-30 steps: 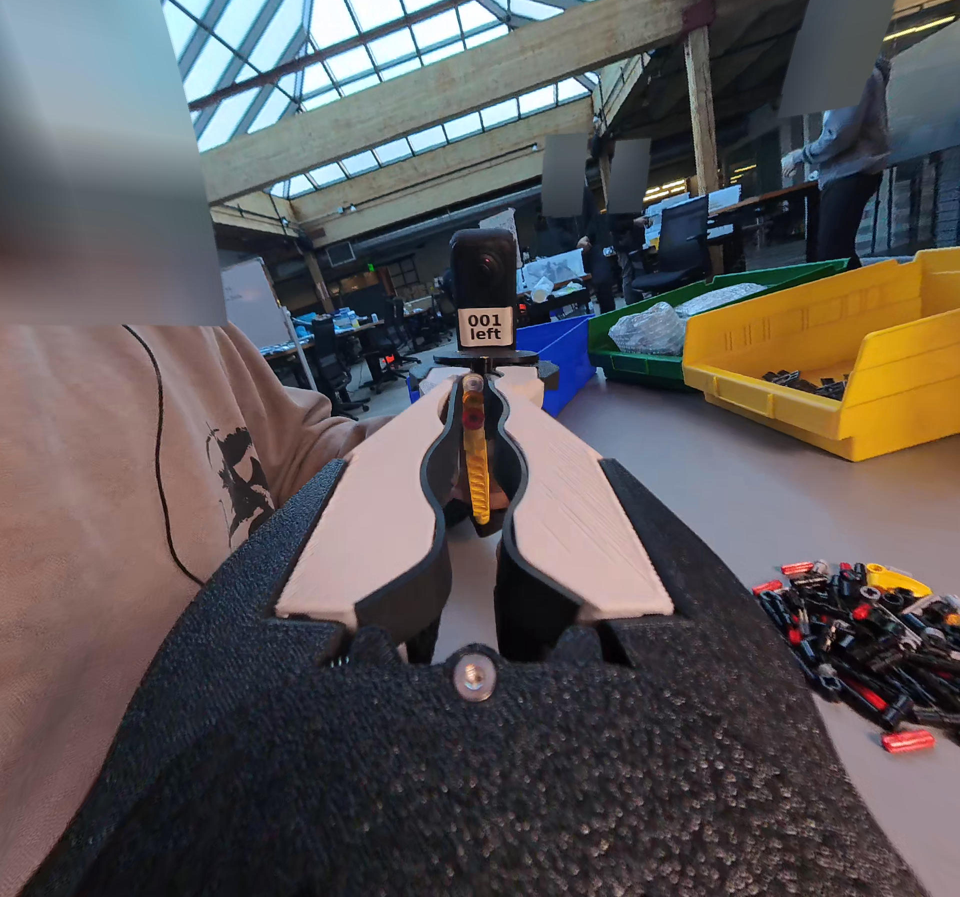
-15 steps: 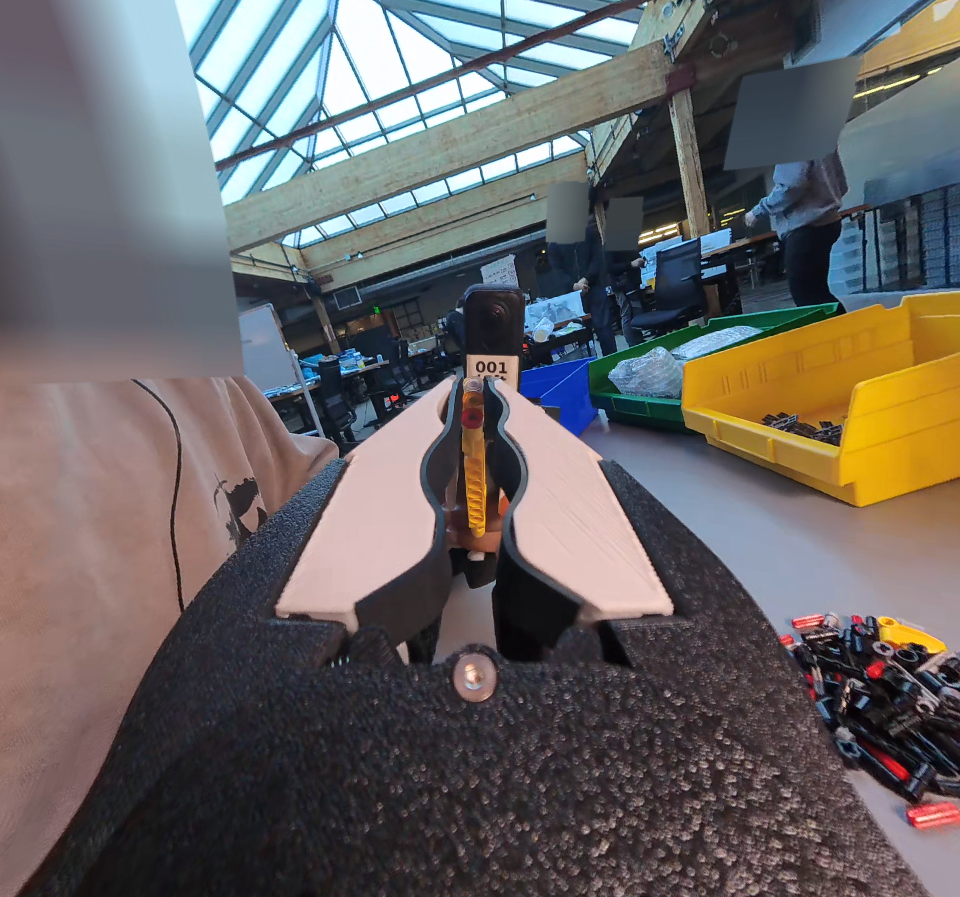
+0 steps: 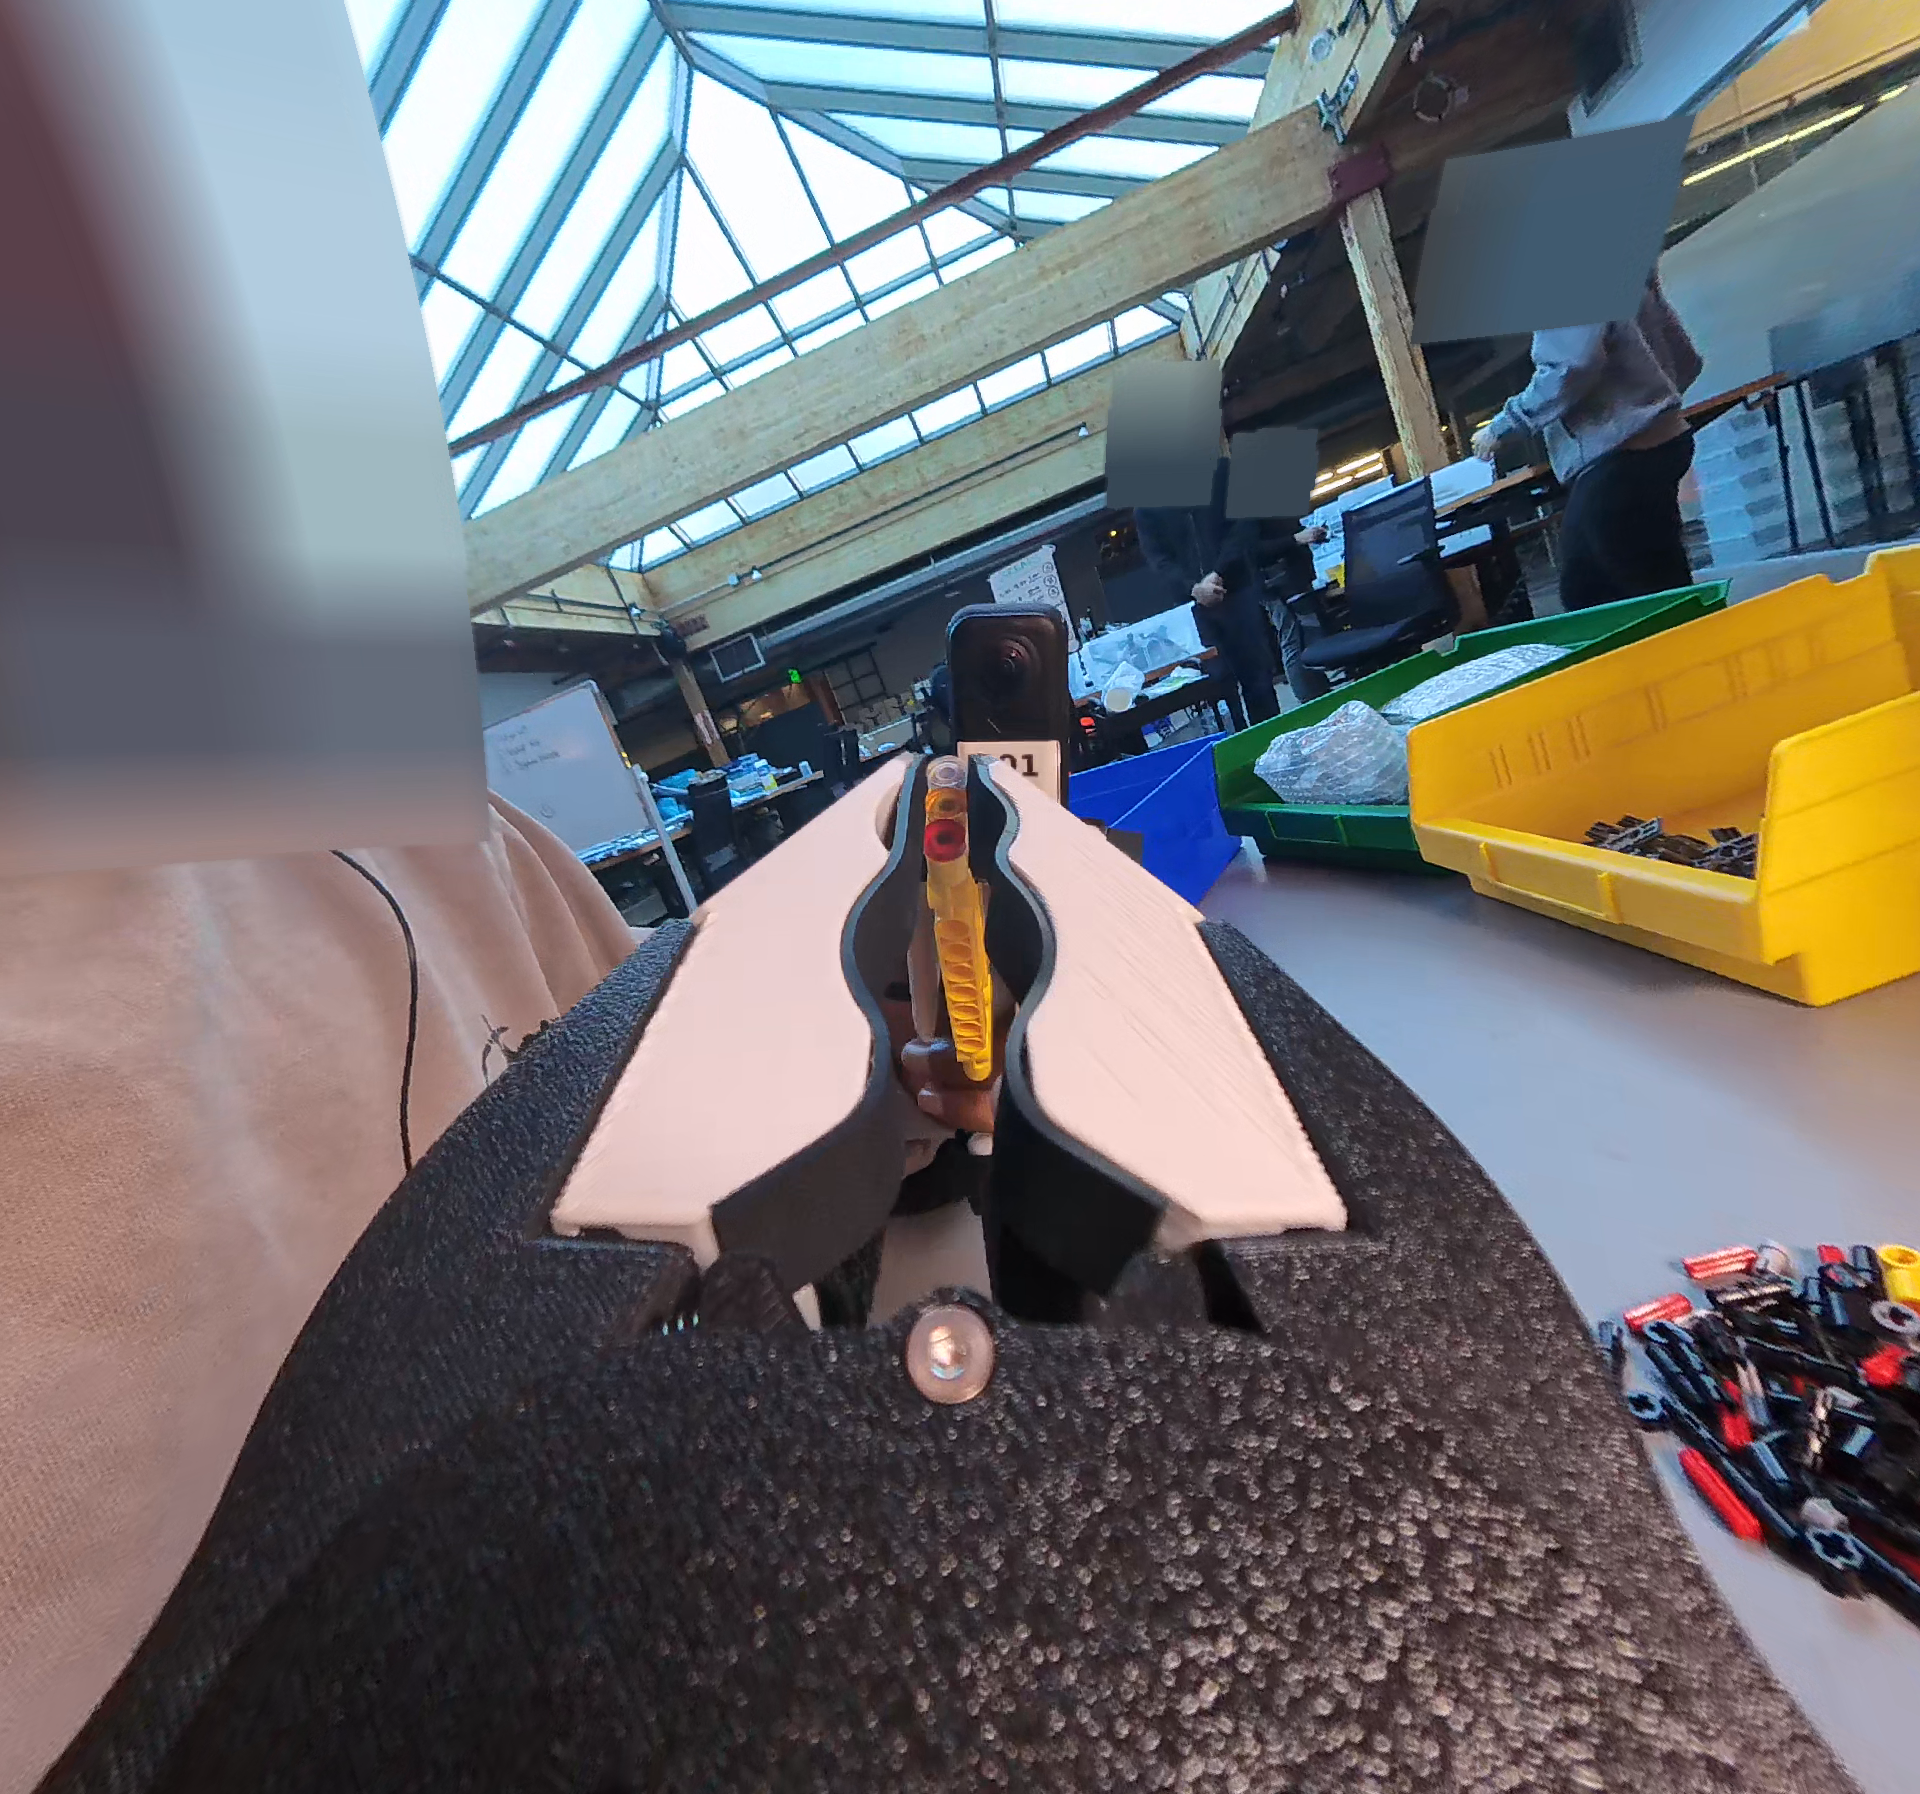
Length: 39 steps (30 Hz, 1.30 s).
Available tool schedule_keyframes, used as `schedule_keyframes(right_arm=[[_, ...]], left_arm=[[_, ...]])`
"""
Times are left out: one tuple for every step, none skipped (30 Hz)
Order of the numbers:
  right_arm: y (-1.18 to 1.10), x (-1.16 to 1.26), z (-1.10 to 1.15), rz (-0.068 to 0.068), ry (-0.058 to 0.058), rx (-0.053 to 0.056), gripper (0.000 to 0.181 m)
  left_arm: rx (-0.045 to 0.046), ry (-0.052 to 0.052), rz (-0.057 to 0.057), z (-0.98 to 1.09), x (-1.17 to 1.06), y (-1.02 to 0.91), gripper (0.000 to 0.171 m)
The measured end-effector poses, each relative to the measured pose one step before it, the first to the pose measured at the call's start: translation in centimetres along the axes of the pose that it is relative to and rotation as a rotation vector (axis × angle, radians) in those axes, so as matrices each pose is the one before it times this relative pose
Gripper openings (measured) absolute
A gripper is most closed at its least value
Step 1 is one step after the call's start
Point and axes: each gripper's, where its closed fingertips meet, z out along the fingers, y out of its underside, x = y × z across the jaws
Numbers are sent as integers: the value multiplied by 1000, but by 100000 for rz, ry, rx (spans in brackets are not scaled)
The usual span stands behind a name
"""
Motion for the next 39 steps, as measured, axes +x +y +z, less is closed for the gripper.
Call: schedule_keyframes(right_arm=[[-49,-18,30,120,99,351,3],[-46,40,12,-55,443,230,3],[-14,32,14,348,2,51,3],[-7,66,3,-99,419,49,3],[29,-7,45,-324,55,-298,3],[-90,29,0,30,80,269,3],[-3656,412,-1311,6049,423,19520,4],[-3489,505,-1350,812,719,8214,4],[-322,-238,-487,-10772,2417,-5229,4],[2956,-1348,686,-7398,-1516,-12840,5],[2309,-1247,947,-933,-2193,-4943,5],[1116,-225,329,-91,-168,-2012,5],[-463,328,-368,2019,-474,1540,5],[-1075,619,-633,424,932,1718,5],[-467,603,-440,-4342,2674,-1569,5],[78,138,-107,-2887,350,-2542,5],[120,-126,24,-609,-874,-566,5],[682,26,112,-1400,137,-3144,6],[1137,255,99,-4064,1933,-5672,7],[894,159,44,-4412,1787,-4010,7],[671,77,20,-2739,997,-2915,7],[635,68,23,-2448,954,-2991,7],[650,97,27,-3467,1334,-3475,7],[617,61,27,-4045,1418,-3374,7],[671,-9,39,-4263,943,-3840,7],[722,128,61,-4672,1933,-4154,7],[642,98,73,-4061,1783,-3525,7],[628,-43,132,-2775,409,-3409,7],[905,97,179,-1899,809,-4889,7],[1309,294,250,-2396,1728,-6914,7],[1761,381,333,-2755,2254,-9061,7],[2025,641,466,-1659,3905,-10533,7],[2158,735,670,-261,4096,-11293,7],[1997,531,813,206,2343,-10824,7],[1223,401,832,-200,1607,-6404,7],[499,416,756,817,1135,-3005,7],[79,393,648,1558,207,-1658,7],[-31,367,573,1680,-236,-1901,7],[-206,296,433,1356,-99,-354,7]], left_arm=[[386,216,-396,10,21,-51,6],[96,-254,-102,-6,-49,-14,6],[83,-68,-250,-14,-33,1,6],[245,-70,-410,-6,-44,12,6],[104,396,-292,-52,30,7,6],[-1255,448,778,-97,63,229,6],[-5766,-3142,1221,-476,-562,1382,6],[98,-2773,-3931,-771,-723,764,6],[6626,1204,-4614,-573,-101,-1050,5],[3039,1319,2993,-63,322,-1249,5],[338,267,5407,250,132,-878,6],[-702,-83,2295,234,-76,-519,6],[-2219,-1460,2570,6,-207,40,6],[-2285,-2980,3556,-242,-345,398,6],[-1182,-2600,362,-365,-443,455,6],[-916,-2598,-532,-333,-522,500,6],[-1737,-2725,735,-233,-463,521,6],[-1615,-2771,2099,-149,-348,336,6],[-869,-2184,3123,-96,-193,58,6],[-978,-743,3535,-59,47,15,6],[-1248,-1074,3410,-8,18,77,6],[-2017,-2092,3284,28,-155,258,6],[-2424,-2038,3255,51,-145,372,6],[-2208,-1543,2787,70,-77,373,6],[-1513,-1117,2236,93,-18,281,6],[-1088,-1046,1769,104,-22,220,6],[-1330,-1080,1700,108,-52,235,6],[-1788,-1304,1874,102,-105,300,6],[-1977,-1915,1800,90,-209,347,6],[-1909,-2664,1478,71,-358,332,6],[-1951,-1955,1051,59,-287,357,6],[-1929,-881,350,74,-174,363,6],[-1707,-921,107,79,-177,321,6],[-1320,-579,108,70,-114,260,6],[-837,138,-313,78,-24,197,6],[-542,-30,-393,74,-40,139,6],[-422,-477,202,45,-95,127,6],[-717,-485,527,35,-102,164,6],[-894,-747,462,17,-141,190,6]])
